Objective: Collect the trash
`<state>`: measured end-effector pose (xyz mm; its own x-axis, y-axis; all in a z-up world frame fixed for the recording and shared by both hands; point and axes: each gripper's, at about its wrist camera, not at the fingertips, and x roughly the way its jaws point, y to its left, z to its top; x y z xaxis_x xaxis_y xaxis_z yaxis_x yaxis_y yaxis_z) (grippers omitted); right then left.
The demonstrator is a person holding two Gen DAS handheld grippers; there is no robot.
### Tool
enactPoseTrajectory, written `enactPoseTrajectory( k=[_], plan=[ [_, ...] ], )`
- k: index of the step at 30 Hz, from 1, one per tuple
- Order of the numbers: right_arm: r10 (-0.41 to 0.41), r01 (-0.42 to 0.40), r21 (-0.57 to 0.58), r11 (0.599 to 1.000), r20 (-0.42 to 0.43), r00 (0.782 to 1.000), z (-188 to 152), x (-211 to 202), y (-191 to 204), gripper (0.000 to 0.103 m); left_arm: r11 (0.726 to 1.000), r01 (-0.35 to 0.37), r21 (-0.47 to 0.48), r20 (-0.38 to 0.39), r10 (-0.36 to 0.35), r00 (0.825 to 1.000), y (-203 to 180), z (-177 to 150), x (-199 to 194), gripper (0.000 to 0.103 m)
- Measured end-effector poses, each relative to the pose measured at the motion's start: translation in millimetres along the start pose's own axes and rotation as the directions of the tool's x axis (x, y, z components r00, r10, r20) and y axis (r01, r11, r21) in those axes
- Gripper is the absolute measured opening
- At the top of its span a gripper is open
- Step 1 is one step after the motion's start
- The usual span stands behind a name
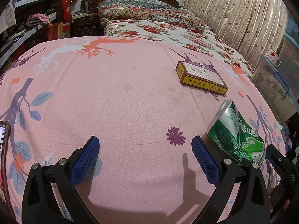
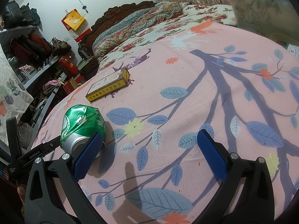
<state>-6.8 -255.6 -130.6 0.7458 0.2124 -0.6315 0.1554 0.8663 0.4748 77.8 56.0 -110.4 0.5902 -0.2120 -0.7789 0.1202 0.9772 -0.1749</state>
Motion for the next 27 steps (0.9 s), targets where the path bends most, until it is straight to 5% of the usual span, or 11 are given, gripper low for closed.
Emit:
enactPoseTrajectory(
  k=[27],
  plan=[
    [-0.007,0.007,-0.004,1.0,-0.001,1.0,0.8,0.7,-1.8,0.1,1.0,-0.002,0.001,-0.002,0.002,1.0,1.4,0.0,0.8,0.094]
  ],
)
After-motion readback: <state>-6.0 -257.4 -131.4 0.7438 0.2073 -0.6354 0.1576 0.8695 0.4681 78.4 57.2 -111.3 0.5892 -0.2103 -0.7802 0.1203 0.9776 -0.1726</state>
